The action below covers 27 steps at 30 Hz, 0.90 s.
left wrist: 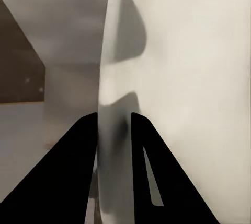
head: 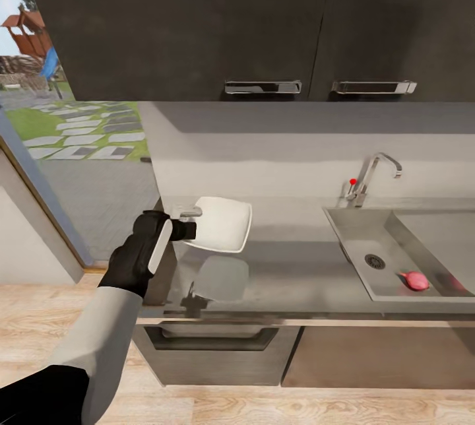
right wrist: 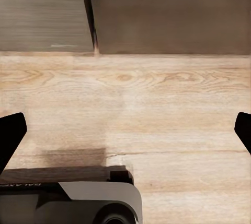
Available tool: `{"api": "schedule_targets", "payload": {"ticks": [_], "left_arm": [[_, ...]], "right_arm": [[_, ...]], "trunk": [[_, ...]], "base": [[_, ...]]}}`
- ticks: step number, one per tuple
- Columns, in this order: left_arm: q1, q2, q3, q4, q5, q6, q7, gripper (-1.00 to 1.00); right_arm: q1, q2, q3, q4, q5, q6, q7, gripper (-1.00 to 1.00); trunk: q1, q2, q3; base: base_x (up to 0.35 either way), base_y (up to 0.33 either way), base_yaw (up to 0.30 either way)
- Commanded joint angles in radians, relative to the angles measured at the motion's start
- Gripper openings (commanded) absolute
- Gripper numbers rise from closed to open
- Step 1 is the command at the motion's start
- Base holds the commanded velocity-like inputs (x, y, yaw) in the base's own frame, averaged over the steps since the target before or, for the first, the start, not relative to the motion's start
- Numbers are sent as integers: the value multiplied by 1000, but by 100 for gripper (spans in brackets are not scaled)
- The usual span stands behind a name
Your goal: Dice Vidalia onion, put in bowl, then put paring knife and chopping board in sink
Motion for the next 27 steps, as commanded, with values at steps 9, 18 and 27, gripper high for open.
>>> {"api": "schedule_targets", "payload": {"ticks": [9,18,27], "left_arm": [[-1,0,1,-10,22,4,4,-100],[-1,4,1,-6,23,4,4,-100],[1,19,1,1,24,3,4,-100]], "right_arm": [[-1,0,1,0,0,-3,-3,100],[0,0,1,0,0,-3,-3,100],[-1,0,1,0,0,-3,-3,100]], "trunk": [[1,-2,-2],[1,-2,-2],[1,-2,-2]], "base": [[0,0,0],[0,0,0],[0,0,0]]}}
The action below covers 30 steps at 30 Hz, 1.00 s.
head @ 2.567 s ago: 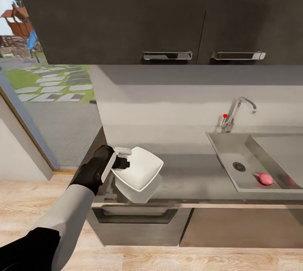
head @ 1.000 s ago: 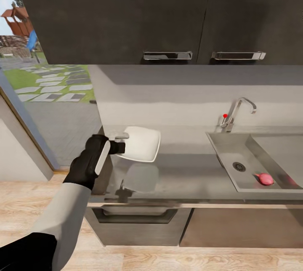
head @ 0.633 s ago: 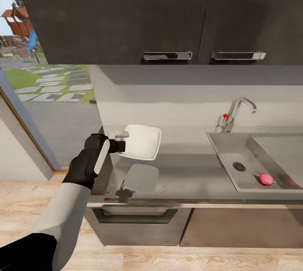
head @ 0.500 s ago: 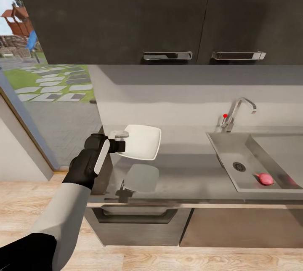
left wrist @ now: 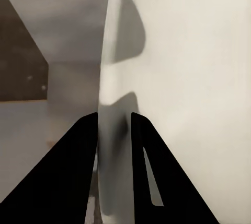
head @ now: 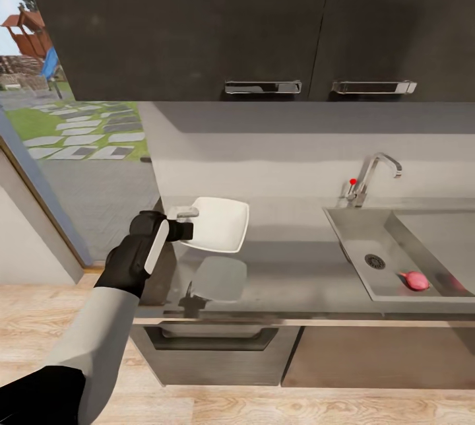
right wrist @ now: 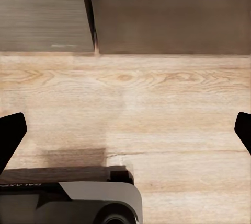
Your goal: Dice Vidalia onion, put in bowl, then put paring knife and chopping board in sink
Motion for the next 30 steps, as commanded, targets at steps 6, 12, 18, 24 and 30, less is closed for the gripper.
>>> {"api": "schedule_targets", "payload": {"ticks": [6,12,18,24,30], "left_arm": [[0,3,18,0,10,4,4,-100],[1,4,63,0,10,4,4,-100],[2,12,73,-2,10,4,4,-100],[3,43,75,-2,10,4,4,-100],[3,65,112,-2,10,4,4,-100]], "right_arm": [[-1,0,1,0,0,-3,-3,100],[-1,0,1,0,0,-3,-3,100],[-1,1,1,0,0,-3,-3,100],[-1,1,1,0,0,-3,-3,100],[0,1,1,0,0,-3,-3,100]], "trunk": [[1,-2,-2],[1,-2,-2],[1,-2,-2],[1,-2,-2],[1,-2,-2]], "base": [[0,0,0],[0,0,0],[0,0,0],[0,0,0],[0,0,0]]}}
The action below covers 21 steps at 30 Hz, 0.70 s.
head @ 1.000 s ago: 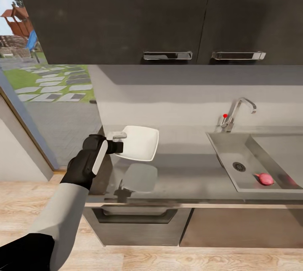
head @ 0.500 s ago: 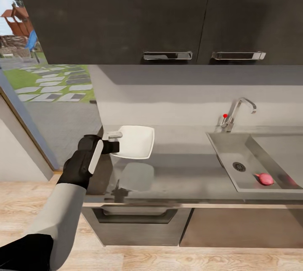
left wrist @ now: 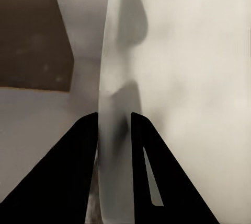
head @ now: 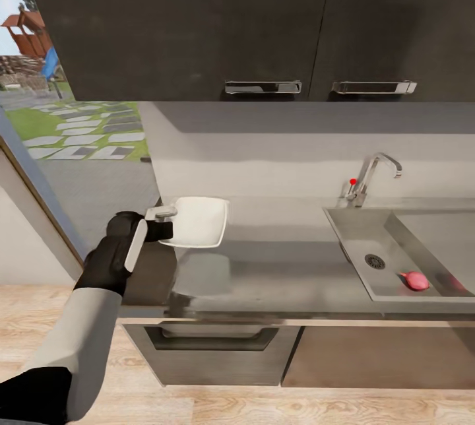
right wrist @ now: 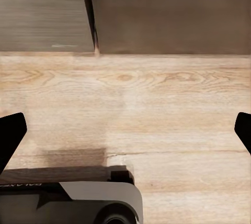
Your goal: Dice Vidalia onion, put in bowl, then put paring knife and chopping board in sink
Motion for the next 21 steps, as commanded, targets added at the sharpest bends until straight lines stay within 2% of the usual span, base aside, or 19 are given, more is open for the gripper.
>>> {"api": "schedule_targets", "payload": {"ticks": [1,3,6,16,21], "left_arm": [[-1,0,9,-1,14,4,4,-100],[-1,2,27,-2,14,4,5,-100],[0,10,33,-5,14,4,4,-100],[2,39,37,-8,14,4,4,-100],[2,43,38,-7,14,5,5,-100]], "right_arm": [[-1,0,1,0,1,-3,-3,100],[0,0,1,0,1,-3,-3,100],[-1,0,1,0,1,-3,-3,100],[0,0,1,0,1,-3,-3,100],[-1,0,1,0,1,-3,-3,100]], "trunk": [[1,-2,-2],[1,-2,-2],[1,-2,-2],[1,-2,-2],[1,-2,-2]], "base": [[0,0,0],[0,0,0],[0,0,0],[0,2,0],[0,112,0]]}}
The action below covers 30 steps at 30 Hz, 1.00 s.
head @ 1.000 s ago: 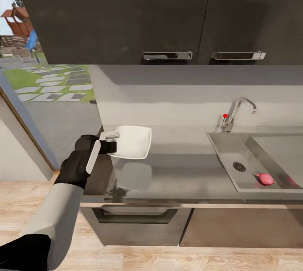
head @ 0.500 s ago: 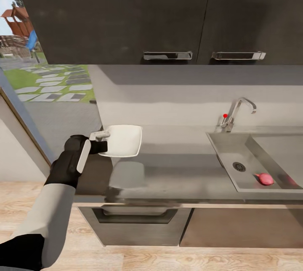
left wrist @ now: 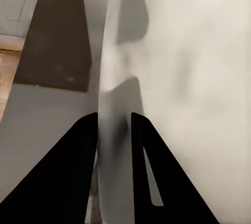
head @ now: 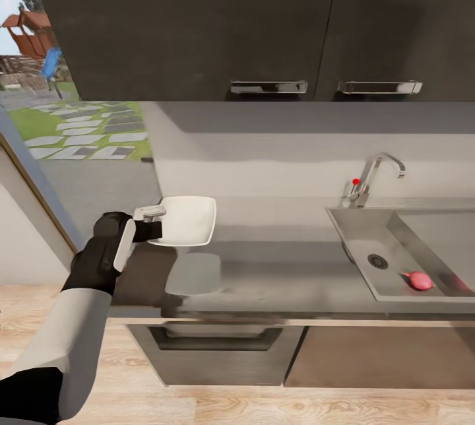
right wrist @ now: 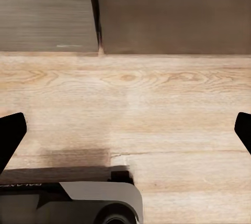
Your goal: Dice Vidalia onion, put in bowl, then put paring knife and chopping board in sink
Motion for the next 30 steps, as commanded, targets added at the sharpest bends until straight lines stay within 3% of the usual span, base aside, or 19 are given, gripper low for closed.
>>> {"api": "schedule_targets", "payload": {"ticks": [1,18,30], "left_arm": [[-1,1,1,0,9,4,4,-100],[-1,1,0,5,10,3,4,-100],[-1,-4,-1,32,11,2,3,-100]], "right_arm": [[-1,0,1,0,0,-3,-3,100],[0,-1,2,1,1,-3,-2,100],[0,-2,1,1,1,-3,-3,100]], "trunk": [[1,-2,-2],[1,-2,-2],[1,-2,-2]], "base": [[0,210,0],[0,197,0],[0,27,0]]}}
